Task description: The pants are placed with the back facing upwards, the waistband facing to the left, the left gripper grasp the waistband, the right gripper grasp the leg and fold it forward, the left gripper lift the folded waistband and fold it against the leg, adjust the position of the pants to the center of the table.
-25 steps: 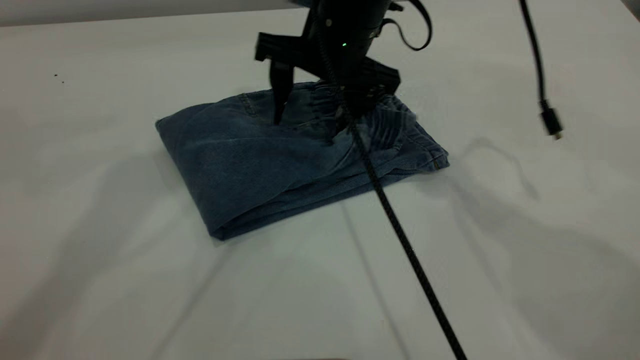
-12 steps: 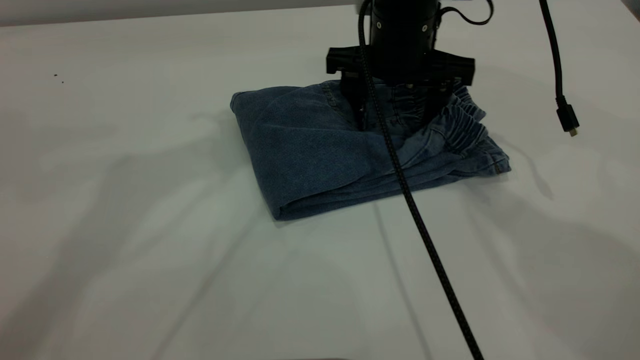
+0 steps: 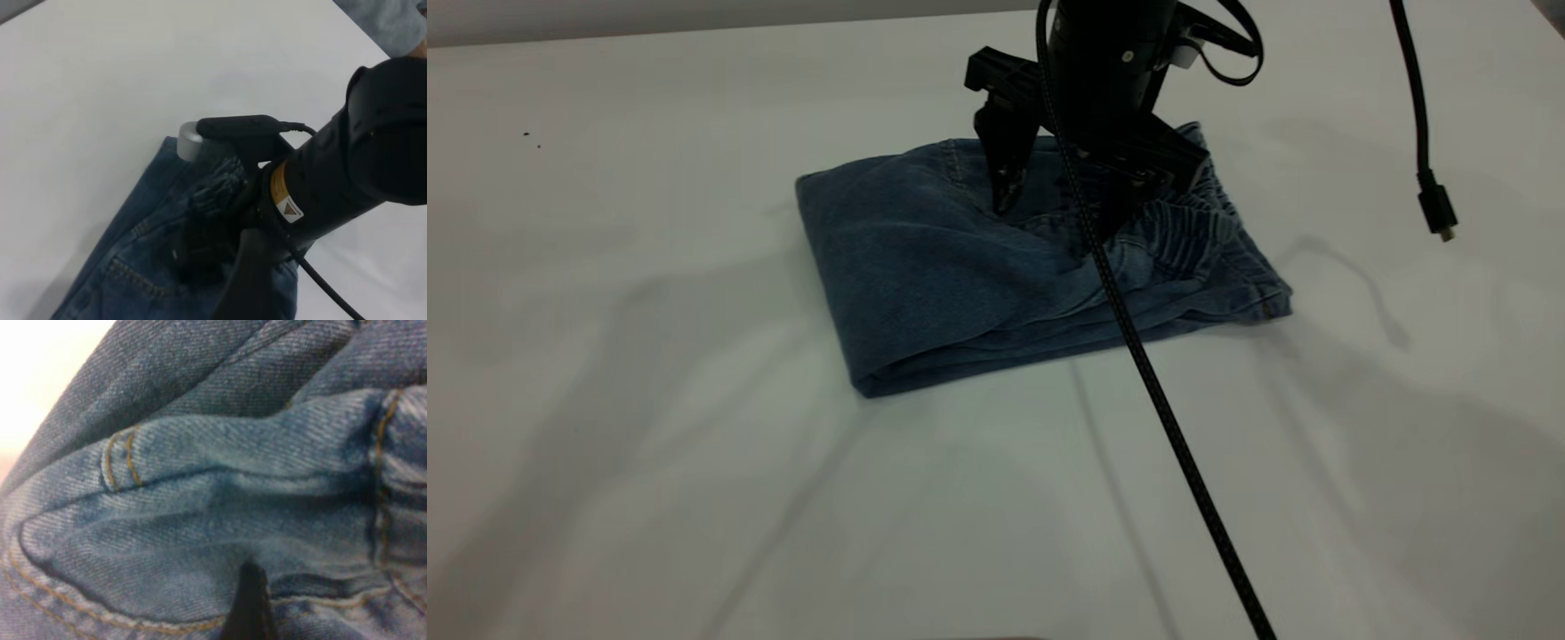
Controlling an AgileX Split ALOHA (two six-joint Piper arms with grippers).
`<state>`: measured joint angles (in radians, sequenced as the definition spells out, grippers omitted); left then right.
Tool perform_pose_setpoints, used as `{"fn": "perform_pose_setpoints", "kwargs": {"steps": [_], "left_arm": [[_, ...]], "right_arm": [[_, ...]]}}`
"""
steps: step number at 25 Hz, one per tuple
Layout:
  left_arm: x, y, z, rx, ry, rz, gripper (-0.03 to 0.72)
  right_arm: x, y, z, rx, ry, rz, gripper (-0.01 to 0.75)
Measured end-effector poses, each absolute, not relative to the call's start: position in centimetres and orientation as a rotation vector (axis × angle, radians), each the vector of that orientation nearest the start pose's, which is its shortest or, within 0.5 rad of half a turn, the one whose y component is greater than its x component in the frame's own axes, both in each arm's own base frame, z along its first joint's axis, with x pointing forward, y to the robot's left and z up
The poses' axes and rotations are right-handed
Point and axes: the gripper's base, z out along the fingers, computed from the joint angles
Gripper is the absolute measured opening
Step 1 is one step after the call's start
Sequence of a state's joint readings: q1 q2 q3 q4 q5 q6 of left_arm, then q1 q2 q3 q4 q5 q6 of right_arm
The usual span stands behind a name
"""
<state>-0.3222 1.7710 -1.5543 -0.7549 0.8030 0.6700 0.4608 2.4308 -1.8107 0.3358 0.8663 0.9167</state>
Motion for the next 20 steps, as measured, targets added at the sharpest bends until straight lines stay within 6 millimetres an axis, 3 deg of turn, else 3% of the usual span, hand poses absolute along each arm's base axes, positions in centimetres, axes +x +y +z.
{"fn": "perform_pose_setpoints", "kwargs": {"steps": [4,6,10,14,20], "left_arm": [[36.5,-17.0,32.5,0.74,2.225,-0.728,0.59],[36.5,-17.0,32.5,0.746,2.231,-0.732,0.59],[35.9,-16.5,33.4,0.769,2.221,-0.708,0.59],[34.4,-14.7,36.5,0.773,2.163,-0.648,0.59],[29.5,-12.3,41.7,0.817,2.094,-0.523,0.59]], "right_arm": [[42.6,23.3,8.5,1.014,2.95,0.463,0.528],[43.0,23.0,10.0,0.945,2.923,0.422,0.528],[43.9,22.2,15.9,0.669,2.851,0.309,0.528],[43.4,21.0,21.8,0.355,2.822,0.187,0.528],[41.3,19.9,27.1,-0.085,2.835,0.113,0.528]]}}
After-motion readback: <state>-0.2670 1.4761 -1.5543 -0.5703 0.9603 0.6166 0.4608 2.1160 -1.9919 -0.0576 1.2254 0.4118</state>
